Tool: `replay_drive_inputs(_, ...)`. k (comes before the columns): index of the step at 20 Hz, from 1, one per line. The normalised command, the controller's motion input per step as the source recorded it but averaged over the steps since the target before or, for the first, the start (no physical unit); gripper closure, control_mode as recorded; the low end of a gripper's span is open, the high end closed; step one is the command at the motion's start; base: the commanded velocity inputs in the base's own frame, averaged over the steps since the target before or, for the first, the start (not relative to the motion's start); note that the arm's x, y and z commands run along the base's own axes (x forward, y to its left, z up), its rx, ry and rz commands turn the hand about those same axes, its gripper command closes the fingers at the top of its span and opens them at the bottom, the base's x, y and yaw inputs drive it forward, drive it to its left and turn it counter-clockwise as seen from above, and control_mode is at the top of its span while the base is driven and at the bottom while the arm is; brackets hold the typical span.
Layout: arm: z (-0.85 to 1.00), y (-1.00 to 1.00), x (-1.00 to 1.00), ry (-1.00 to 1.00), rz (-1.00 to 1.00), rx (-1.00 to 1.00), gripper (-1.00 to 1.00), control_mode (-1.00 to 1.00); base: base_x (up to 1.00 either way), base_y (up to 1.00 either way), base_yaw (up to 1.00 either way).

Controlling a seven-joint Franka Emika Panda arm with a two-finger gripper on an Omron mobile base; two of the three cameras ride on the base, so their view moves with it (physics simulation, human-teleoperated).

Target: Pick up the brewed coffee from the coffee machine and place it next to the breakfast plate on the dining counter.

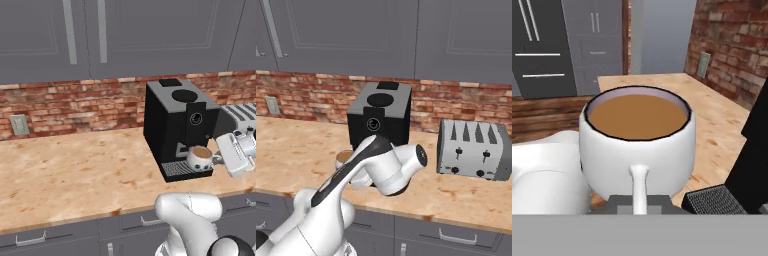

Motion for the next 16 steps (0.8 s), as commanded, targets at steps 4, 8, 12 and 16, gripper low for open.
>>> replay_drive_inputs(4,0.21,0.30,-0.16,0.00,0.00,-0.09,1.00,-1.00,0.00,0.00,0.00)
replay_drive_inputs(8,0.06,0.11,-0.02,0.00,0.00,-0.04,1.00,-1.00,0.00,0.00,0.00)
replay_drive_inputs(12,0.02,0.07,0.00,0.01,0.00,-0.03,1.00,-1.00,0.00,0.00,0.00)
replay_drive_inputs(16,0.00,0.00,0.00,0.00,0.00,0.00,1.00,1.00,-0.37,0.13,0.00)
